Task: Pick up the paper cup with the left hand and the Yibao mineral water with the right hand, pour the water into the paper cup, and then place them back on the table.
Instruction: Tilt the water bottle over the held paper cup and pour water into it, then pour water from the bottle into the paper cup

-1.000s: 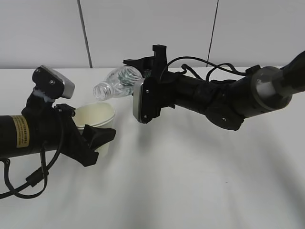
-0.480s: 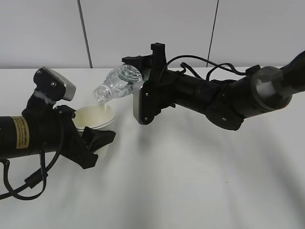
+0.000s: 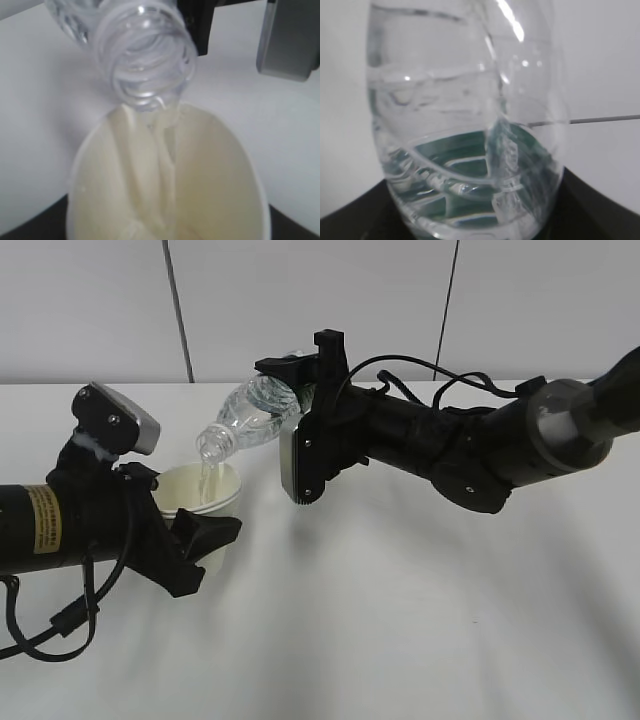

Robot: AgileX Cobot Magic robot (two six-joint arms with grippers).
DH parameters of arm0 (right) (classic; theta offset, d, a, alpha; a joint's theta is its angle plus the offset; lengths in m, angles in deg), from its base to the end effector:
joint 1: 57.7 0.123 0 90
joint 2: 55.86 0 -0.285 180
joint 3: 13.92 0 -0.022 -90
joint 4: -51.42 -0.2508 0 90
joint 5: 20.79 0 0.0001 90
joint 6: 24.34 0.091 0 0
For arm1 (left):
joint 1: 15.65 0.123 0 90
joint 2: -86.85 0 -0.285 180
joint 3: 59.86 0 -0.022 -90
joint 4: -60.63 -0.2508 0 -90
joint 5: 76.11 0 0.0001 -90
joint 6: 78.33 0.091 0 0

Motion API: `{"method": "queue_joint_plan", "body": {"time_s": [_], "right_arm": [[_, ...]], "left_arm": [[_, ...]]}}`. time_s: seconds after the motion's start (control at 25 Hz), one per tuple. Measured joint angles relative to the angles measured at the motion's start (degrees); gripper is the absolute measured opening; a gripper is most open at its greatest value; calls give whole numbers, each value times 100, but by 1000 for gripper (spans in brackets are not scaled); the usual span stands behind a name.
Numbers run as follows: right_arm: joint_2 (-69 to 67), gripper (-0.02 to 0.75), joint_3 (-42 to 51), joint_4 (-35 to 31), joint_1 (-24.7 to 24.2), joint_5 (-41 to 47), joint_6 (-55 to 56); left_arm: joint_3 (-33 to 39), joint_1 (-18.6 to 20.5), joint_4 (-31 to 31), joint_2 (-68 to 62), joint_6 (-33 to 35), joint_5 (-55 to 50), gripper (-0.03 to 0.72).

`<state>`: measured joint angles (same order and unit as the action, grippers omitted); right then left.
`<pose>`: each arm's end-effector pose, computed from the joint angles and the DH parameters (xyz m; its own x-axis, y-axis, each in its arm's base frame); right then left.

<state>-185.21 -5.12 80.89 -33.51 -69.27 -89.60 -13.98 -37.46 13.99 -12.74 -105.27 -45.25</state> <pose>0.3957 0.2145 0.1658 0.7101 -0.6974 -0.0964 -0.1101 0.0253 -0.9936 0.2459 -0.1349 0.1636 -0.3220 0.3931 -0.8613 0.7463 0.6652 0.0246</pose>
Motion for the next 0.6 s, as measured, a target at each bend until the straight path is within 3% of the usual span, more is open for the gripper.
{"method": "queue_joint_plan", "body": {"time_s": [0.6], "right_arm": [[0,462,0,-91,0,-5,-217]], "left_arm": [[0,0,-171,0,0,87,396]]}}
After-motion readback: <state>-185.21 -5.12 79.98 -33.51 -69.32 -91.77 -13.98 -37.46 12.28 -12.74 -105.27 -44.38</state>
